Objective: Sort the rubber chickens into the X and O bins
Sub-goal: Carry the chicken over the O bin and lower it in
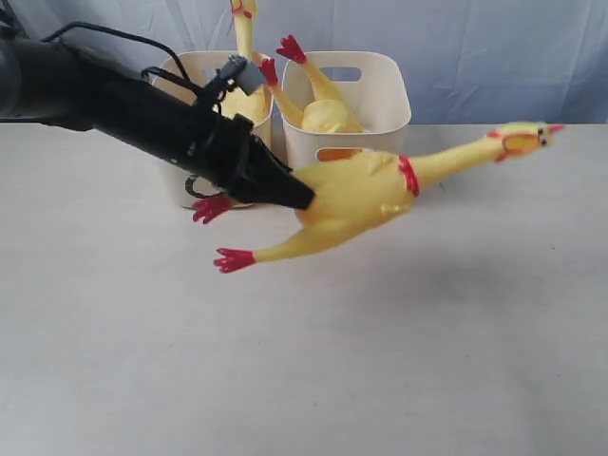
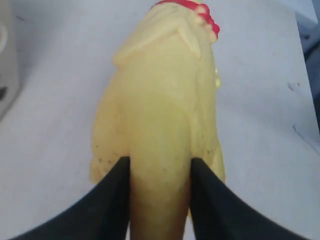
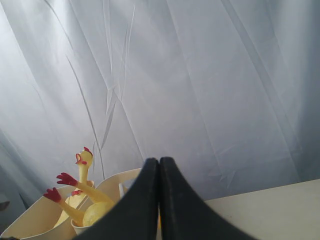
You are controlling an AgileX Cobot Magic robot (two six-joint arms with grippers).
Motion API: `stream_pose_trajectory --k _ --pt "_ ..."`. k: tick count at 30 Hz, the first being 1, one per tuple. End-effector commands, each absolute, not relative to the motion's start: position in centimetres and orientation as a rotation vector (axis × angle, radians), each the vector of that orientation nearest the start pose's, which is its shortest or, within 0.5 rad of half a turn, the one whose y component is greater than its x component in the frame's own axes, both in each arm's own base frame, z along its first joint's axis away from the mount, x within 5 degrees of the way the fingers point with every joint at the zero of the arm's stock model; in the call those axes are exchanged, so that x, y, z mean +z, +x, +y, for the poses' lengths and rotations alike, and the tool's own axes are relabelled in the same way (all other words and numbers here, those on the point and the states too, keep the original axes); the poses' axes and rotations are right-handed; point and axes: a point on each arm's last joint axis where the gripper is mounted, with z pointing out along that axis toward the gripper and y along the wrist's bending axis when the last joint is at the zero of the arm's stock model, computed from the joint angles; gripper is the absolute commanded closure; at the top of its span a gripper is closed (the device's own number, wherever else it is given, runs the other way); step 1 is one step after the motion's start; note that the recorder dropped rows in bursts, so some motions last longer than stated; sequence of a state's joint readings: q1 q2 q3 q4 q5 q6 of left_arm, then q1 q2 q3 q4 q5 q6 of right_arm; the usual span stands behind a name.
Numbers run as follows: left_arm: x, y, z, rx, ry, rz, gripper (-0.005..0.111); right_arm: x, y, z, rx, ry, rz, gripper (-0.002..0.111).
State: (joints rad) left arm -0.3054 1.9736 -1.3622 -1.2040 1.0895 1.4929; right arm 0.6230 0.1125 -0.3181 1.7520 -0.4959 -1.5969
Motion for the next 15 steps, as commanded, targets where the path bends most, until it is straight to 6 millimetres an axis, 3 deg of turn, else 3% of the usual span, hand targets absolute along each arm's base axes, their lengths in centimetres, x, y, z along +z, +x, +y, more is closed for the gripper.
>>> stream_pose_trajectory --k 1,8,15 --pt "24.4 37.1 -16.8 -1.164 1.071 1.848 0.107 30.2 5.4 -1.4 0.322 0.101 1.396 0.109" --pt "27.3 40.0 -10.5 -1.138 0.741 1.649 0.107 30.2 5.4 -1.4 0.322 0.101 1.396 0.109" --pt "28.1 40.8 -5.8 -1.100 0.619 1.597 0.107 30.2 5.4 -1.4 0.322 0.101 1.396 0.109"
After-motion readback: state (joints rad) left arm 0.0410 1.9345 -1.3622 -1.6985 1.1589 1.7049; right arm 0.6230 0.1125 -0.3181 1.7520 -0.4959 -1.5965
